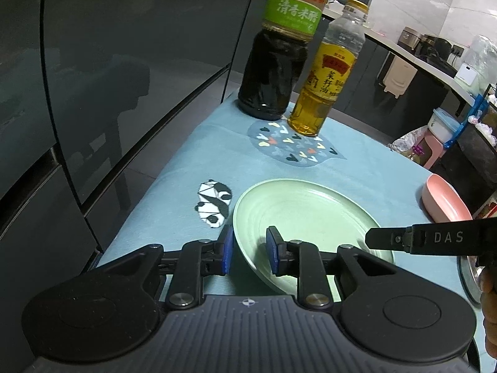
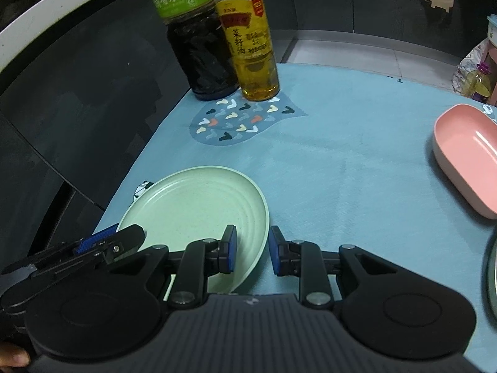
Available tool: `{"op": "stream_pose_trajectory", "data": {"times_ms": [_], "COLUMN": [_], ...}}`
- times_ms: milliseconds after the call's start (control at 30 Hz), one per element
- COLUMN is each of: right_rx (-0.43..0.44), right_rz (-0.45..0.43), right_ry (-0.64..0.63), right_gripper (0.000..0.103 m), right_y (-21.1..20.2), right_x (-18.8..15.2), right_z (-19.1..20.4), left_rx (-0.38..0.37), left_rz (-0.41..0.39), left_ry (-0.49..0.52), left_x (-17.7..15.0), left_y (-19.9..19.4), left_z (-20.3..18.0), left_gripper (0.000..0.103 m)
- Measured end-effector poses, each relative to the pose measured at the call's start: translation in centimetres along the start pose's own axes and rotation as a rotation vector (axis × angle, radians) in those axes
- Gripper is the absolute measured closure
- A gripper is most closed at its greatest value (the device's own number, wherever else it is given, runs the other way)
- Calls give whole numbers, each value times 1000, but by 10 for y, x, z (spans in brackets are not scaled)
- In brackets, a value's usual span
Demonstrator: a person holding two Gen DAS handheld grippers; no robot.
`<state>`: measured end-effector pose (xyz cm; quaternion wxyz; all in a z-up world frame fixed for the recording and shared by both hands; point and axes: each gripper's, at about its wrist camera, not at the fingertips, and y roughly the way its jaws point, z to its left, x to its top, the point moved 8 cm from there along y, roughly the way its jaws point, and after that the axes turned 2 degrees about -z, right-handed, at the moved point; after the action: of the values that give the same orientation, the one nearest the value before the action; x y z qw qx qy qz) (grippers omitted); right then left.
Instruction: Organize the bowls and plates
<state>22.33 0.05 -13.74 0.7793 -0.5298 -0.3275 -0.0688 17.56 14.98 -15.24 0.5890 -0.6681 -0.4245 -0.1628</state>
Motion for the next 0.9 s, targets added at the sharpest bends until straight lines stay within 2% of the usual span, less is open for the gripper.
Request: {"op": "stream_pose_trajectory", "data": {"times_ms": [133,267,467,900], "right_rx": [9,12,9,14], "right_rz": [17,34,51,42], "right_ry": [0,-2,8,23], "right_gripper": [102,102,102,102], "right_y": [6,11,14,11], "right_x": [-4,-8,-13,-14], "right_z": [4,7,6,2], "left_rx": [10,28,14,37], "left_rz": [23,46,44,49], "left_ry": [2,2,-1,1], "left_x": [-4,-10,-12,-14], "left_y": [3,7,7,3], "left_z": [4,8,11,13], "left_gripper": [77,77,77,75]}}
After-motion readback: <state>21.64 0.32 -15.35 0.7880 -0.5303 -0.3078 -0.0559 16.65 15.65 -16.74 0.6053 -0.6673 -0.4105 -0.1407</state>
